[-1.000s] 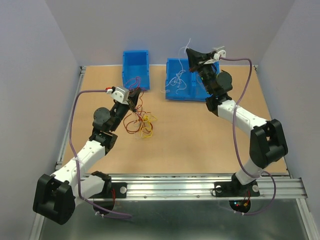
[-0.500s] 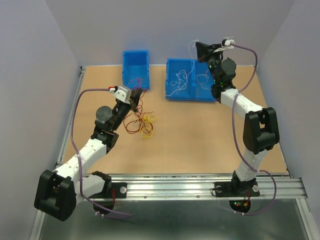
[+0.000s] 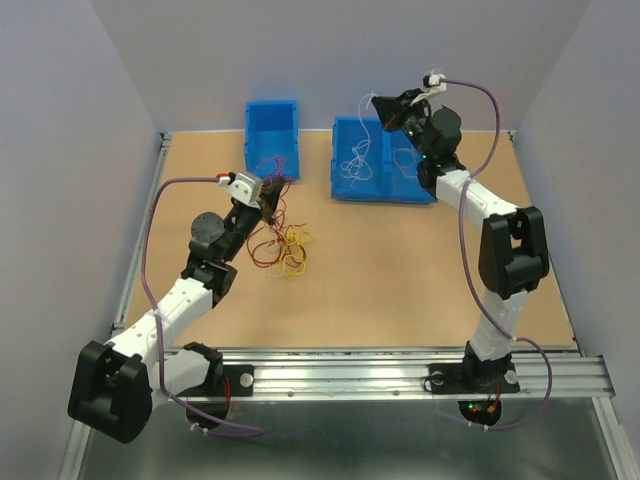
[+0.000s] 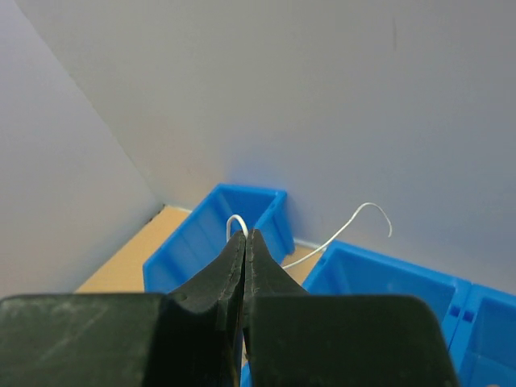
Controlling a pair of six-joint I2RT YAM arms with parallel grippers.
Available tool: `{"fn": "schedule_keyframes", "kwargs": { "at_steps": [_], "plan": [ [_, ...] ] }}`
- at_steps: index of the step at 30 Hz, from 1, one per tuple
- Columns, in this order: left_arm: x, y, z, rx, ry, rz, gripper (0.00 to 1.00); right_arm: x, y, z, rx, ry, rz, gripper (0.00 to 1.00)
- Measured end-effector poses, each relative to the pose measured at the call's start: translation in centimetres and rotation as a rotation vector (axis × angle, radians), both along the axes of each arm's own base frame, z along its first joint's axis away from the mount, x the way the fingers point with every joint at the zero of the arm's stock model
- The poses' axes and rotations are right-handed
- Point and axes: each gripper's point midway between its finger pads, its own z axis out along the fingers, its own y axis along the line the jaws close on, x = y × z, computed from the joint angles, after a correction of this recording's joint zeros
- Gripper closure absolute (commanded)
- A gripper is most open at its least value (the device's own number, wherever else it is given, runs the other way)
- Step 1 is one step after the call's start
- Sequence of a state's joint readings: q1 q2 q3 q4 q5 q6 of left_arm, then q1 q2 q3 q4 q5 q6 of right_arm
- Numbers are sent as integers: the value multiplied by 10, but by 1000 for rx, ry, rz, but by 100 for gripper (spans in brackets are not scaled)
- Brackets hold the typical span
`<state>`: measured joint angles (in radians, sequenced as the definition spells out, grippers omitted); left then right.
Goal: Untangle the cables
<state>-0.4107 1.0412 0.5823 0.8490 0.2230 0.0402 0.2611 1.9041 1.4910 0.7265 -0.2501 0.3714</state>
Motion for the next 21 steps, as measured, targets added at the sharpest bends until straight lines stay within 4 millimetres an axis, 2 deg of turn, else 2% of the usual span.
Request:
{"fn": "schedule_keyframes", "kwargs": {
  "at_steps": [11, 15, 17, 20, 21],
  "plan": [
    [0, -2, -2, 5, 3, -11, 97, 6, 11, -77, -38, 243, 33, 99],
    [-1, -4, -2, 7, 2, -19, 97, 20, 12, -131, -110, 404, -40, 99],
    [-1, -5, -3, 10, 5, -25, 97, 22, 8, -168, -152, 502, -85, 99],
    [-1, -9, -8, 19, 14, -38, 97, 23, 8, -207, -217, 617, -117, 90],
    [-1, -10, -10, 23, 20, -41, 97, 25, 10, -218, -248, 652, -125, 75]
  ]
}}
